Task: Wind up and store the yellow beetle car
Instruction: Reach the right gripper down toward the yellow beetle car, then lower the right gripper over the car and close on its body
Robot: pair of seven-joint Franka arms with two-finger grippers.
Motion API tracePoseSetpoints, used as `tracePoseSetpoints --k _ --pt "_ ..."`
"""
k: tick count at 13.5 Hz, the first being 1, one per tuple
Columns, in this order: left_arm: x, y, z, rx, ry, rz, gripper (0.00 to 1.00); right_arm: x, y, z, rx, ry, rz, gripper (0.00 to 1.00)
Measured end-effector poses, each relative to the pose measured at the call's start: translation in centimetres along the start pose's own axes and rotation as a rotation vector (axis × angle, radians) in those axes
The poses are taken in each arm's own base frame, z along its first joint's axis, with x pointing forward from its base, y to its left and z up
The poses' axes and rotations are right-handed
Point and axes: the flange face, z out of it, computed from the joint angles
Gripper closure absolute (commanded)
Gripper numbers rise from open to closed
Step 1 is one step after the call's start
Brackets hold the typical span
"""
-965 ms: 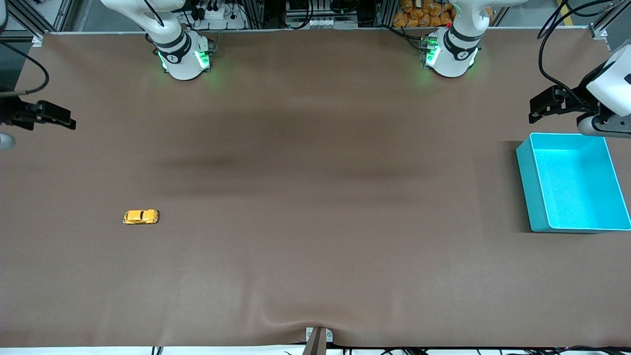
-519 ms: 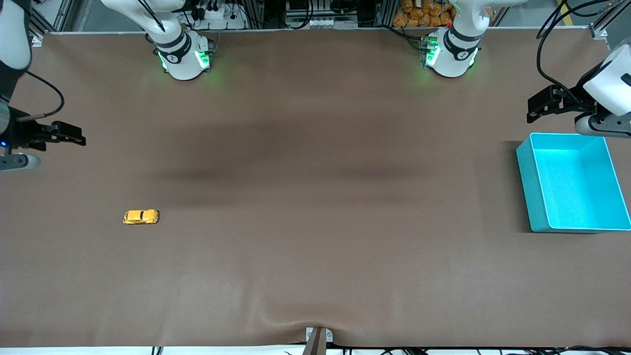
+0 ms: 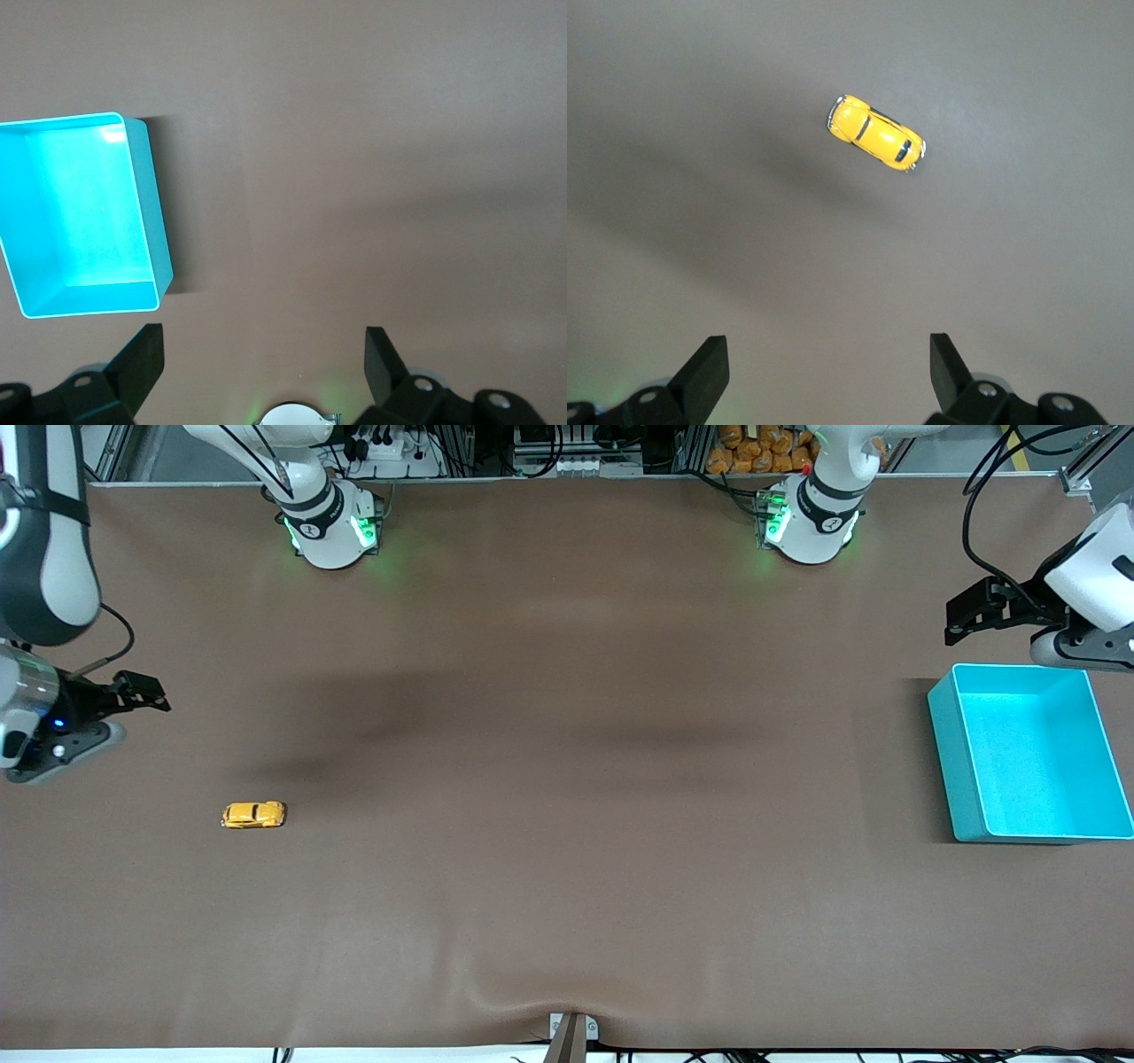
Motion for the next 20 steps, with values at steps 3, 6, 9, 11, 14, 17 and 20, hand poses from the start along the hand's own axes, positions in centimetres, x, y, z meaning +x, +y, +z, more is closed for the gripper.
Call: tracePoseSetpoints --k 3,6,9,11,14,17,20 --pt "0.0 0.2 0.0 0.0 -0.001 0.004 0.0 0.2 -0.2 2.4 -0.008 0.006 -0.18 0.0" --pt "0.0 0.2 0.1 0.0 -0.003 0.004 0.0 1.0 0.2 4.4 -0.031 0.017 -0.401 0.0" --pt "0.0 0.4 0.1 0.002 -0.004 0.006 0.0 2.7 1.2 7.7 -0.061 0.023 -0.617 0.0" --pt "0.0 0.4 0.1 0.002 -0.004 0.006 0.0 3.8 1.6 9.8 -0.077 0.024 -0.704 0.0" --pt "0.0 0.0 0.1 0.001 -0.005 -0.001 0.0 6.2 0.6 12.3 -0.088 0.019 -0.82 0.0" --pt "0.0 -0.3 0.1 0.001 -0.005 -0.006 0.0 8.1 -0.1 14.5 -0.096 0.013 -0.875 0.0" --pt "0.0 -0.6 0.1 0.001 -0.005 -0.012 0.0 9.0 0.7 16.4 -0.133 0.023 -0.928 0.0"
